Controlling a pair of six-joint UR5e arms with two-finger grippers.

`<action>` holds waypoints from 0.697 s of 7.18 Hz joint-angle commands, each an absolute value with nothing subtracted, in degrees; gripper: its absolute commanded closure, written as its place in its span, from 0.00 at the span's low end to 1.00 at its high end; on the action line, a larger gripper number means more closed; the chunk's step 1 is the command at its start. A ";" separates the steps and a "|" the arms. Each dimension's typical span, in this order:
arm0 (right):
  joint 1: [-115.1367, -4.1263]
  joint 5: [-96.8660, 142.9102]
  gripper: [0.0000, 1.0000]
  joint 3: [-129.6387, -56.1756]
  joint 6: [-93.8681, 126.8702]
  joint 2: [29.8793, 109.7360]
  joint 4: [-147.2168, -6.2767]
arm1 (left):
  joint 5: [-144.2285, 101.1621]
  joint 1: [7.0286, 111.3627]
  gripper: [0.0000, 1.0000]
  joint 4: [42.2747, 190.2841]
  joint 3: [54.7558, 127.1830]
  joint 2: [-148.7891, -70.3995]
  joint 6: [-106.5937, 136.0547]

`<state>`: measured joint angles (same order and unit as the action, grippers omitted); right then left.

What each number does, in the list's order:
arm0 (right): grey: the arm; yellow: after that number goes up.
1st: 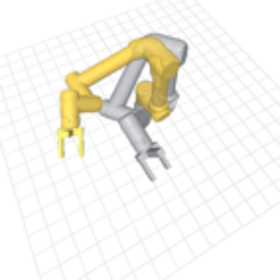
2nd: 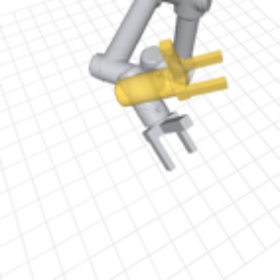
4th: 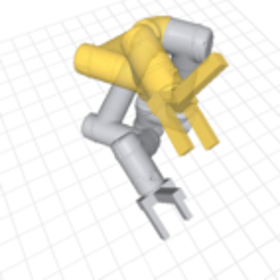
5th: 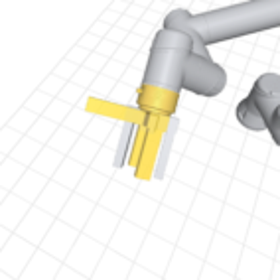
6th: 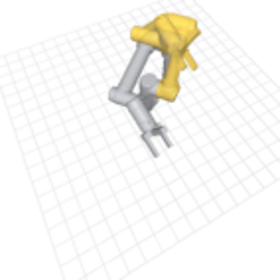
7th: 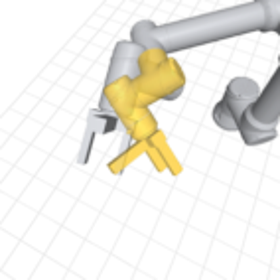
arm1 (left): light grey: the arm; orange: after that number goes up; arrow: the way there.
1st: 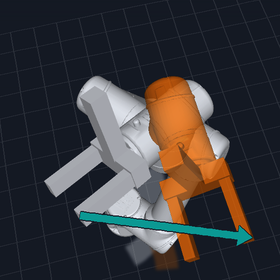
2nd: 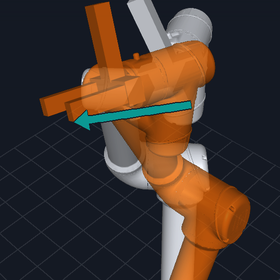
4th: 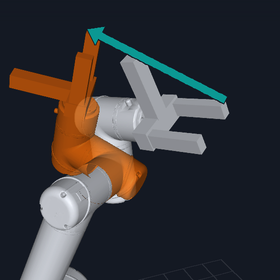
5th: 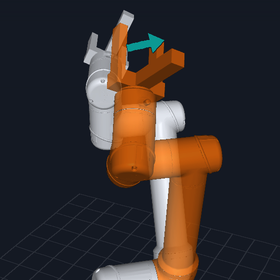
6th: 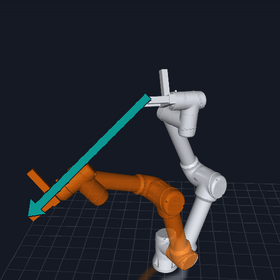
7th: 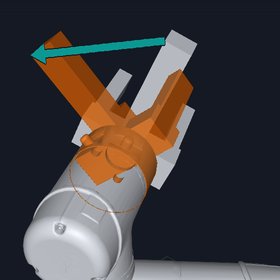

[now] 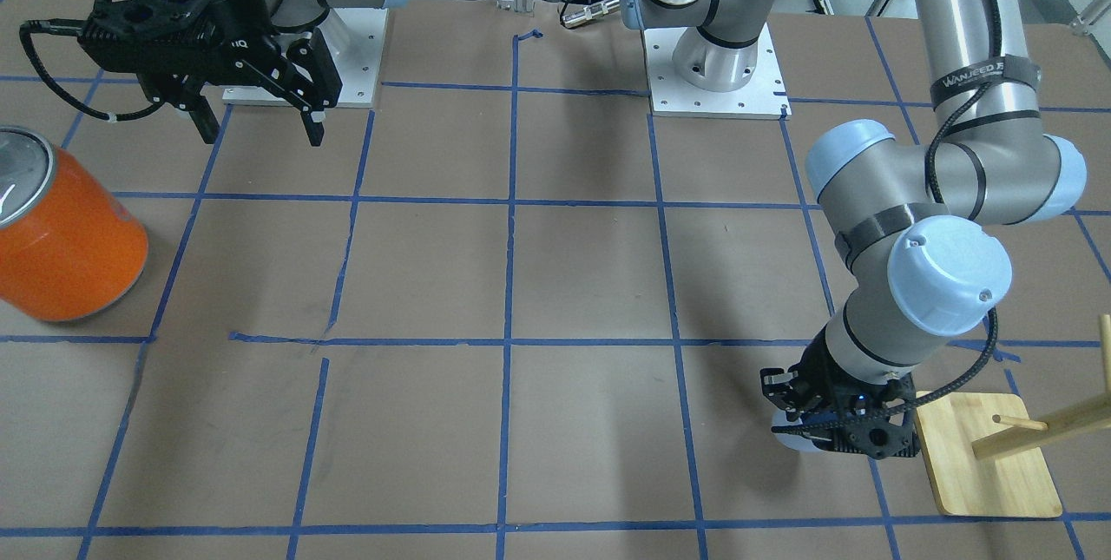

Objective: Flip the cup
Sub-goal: 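Lower the upright cup onto the table with the left gripper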

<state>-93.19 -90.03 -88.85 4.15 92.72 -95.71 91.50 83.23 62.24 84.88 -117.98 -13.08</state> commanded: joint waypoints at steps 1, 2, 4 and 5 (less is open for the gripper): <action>-93.16 -90.00 0.00 -88.86 4.22 92.72 -95.71 | 91.49 83.23 1.00 61.70 84.11 -118.82 -15.73; -93.16 -90.00 0.00 -88.86 4.22 92.72 -95.71 | 91.41 83.23 1.00 61.44 84.11 -119.61 -15.65; -93.16 -90.09 0.00 -88.86 4.22 92.72 -95.71 | 90.88 83.23 1.00 58.45 84.55 -120.06 -15.30; -93.16 -90.00 0.00 -88.86 4.39 92.72 -95.89 | 90.79 83.23 0.83 58.45 84.90 -120.15 -14.94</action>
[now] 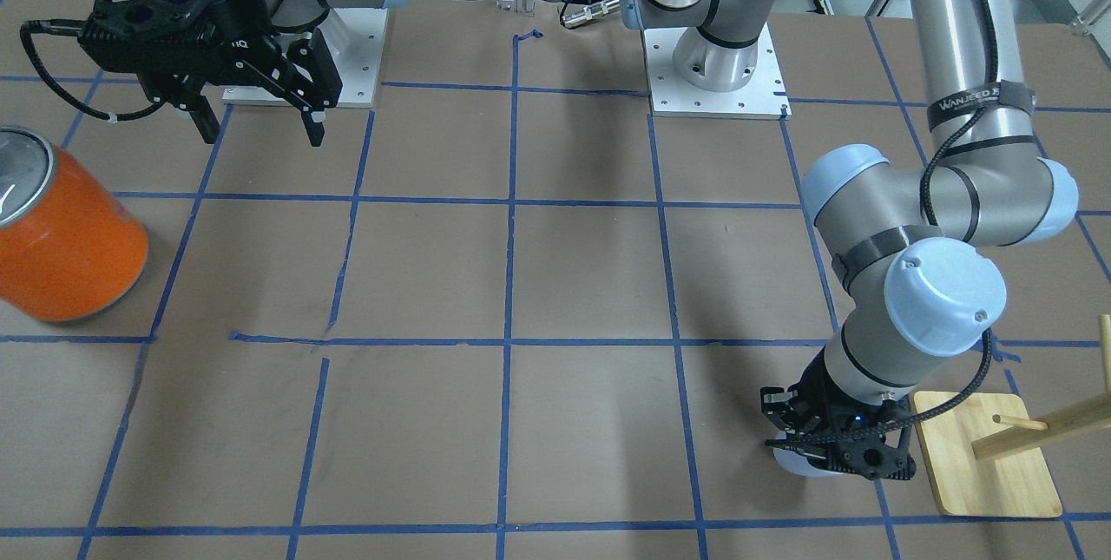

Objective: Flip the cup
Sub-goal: 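Lower the upright cup onto the table with the left gripper, then open the left gripper and raise it away from the cup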

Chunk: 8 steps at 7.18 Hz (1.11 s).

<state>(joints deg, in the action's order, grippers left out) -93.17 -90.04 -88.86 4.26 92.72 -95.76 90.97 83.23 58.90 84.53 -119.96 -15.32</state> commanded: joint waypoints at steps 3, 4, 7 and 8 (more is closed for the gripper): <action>-93.16 -89.82 0.00 -88.86 4.31 92.72 -95.89 | 90.36 83.32 0.25 58.45 85.78 -120.67 -14.59; -93.16 -89.82 0.00 -88.86 4.31 92.72 -95.89 | 90.00 83.32 0.00 58.88 85.78 -120.15 -14.59; -93.25 -89.82 0.00 -88.86 4.31 92.72 -95.89 | 90.44 84.20 0.00 66.56 84.21 -114.55 -14.24; -93.25 -89.74 0.00 -88.86 4.31 92.72 -95.89 | 90.44 84.37 0.00 72.97 83.07 -110.95 -12.50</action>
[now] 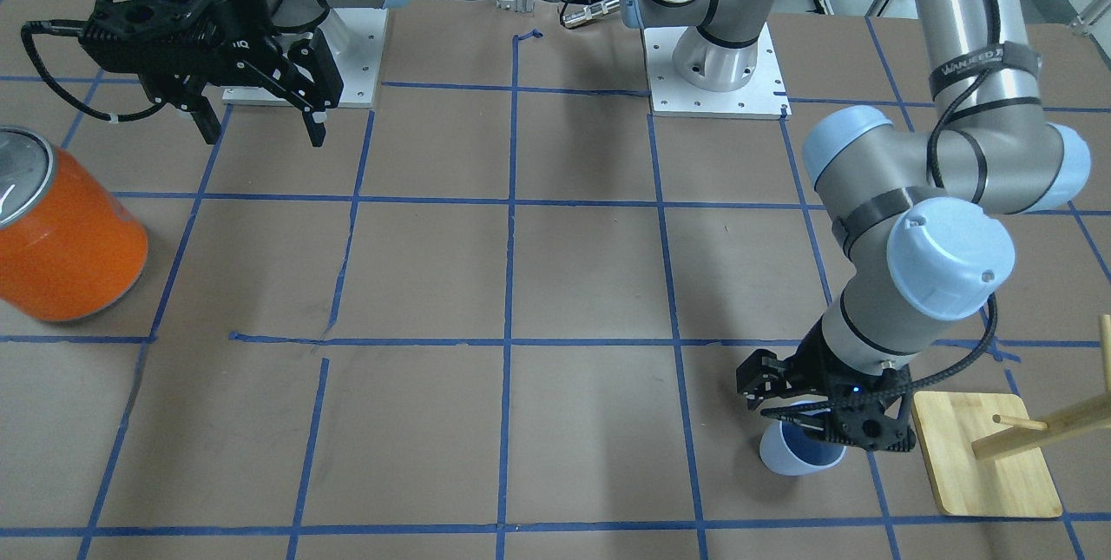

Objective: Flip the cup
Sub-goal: 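Open the left gripper and raise it away from the cup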

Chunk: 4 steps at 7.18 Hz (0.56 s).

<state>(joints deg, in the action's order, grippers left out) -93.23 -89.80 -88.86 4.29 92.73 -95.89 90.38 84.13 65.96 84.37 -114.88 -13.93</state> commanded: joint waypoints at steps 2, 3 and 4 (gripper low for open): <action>-93.25 -89.74 0.00 -88.86 4.31 92.72 -95.89 | 93.93 91.54 0.00 78.11 83.14 -103.83 -5.48; -93.25 -89.82 0.00 -88.86 4.31 92.72 -95.89 | 93.87 93.58 0.00 80.48 82.97 -100.14 -3.88; -93.25 -89.82 0.00 -88.86 4.22 92.72 -95.80 | 93.95 93.69 0.00 86.16 83.49 -95.76 -3.87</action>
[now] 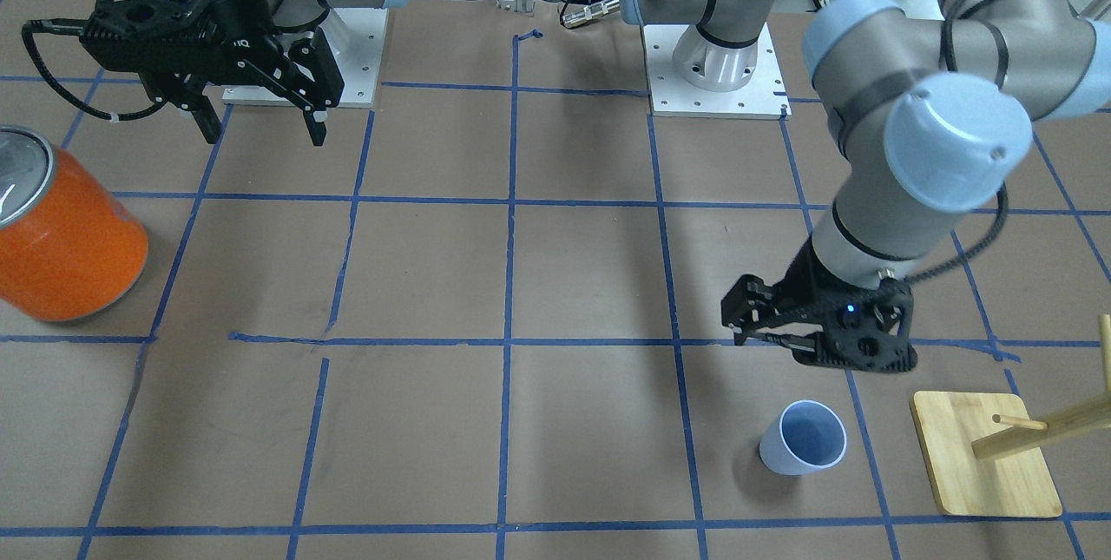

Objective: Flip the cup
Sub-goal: 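Open the left gripper and raise it away from the cup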

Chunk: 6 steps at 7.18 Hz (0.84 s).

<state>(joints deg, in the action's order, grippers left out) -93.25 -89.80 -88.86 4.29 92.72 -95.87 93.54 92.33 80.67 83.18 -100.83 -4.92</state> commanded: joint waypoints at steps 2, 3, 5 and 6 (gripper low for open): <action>-93.25 -89.91 0.00 -88.86 4.13 92.72 -95.80 | 93.69 93.52 0.00 87.45 83.76 -89.32 -4.48; -93.25 -89.83 0.00 -88.86 4.22 92.72 -95.89 | 93.00 93.08 0.00 86.67 84.37 -88.60 -4.13; -93.16 -89.82 0.00 -88.86 4.22 92.72 -95.89 | 92.28 89.23 0.00 85.69 84.99 -88.68 -4.57; -93.25 -89.74 0.00 -88.86 4.31 92.64 -95.89 | 90.54 89.38 0.00 85.69 85.43 -88.42 -4.57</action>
